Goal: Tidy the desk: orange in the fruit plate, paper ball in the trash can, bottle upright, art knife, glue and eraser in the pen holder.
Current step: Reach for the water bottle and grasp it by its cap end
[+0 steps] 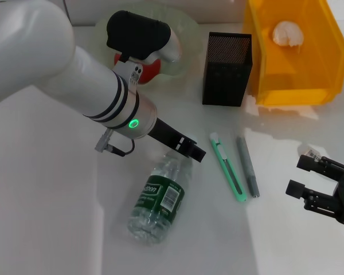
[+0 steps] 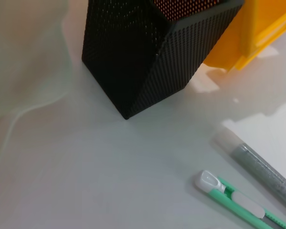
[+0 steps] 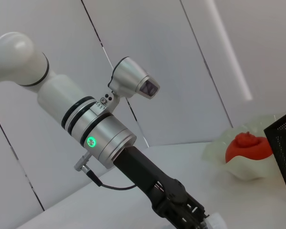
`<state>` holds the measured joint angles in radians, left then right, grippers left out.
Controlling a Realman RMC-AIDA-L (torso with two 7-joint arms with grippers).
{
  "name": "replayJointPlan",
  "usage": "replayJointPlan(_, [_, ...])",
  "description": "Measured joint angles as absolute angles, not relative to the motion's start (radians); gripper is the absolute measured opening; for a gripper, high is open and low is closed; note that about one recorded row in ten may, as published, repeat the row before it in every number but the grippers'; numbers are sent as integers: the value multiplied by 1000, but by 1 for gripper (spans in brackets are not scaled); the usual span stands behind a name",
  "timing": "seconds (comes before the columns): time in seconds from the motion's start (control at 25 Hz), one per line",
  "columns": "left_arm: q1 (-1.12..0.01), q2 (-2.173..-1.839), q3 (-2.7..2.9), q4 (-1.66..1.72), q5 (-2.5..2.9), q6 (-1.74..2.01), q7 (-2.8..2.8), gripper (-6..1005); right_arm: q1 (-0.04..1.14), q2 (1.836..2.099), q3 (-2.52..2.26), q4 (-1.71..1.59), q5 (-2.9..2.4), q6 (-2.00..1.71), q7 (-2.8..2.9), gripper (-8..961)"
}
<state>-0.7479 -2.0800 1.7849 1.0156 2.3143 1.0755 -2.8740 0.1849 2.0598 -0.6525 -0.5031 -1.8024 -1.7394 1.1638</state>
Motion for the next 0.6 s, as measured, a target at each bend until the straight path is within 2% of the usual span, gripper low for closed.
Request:
replayJointPlan(0.24, [-747,-2080,1784,1013,2315,1069,-2876,695,186,2060,-643,-503,-1802,-1739,1166,775])
replayJointPlan(0.52, [-747,-2080,1786,1028,2322,1085,-2857,460,183,2059,-643,-503,-1802,-1739,1170,775])
replayJointPlan(0.6, [-746,-2080,1785,1032,2323,1089,-2850,460,183,2059,-643,-503,-1802,-1739,1170,775])
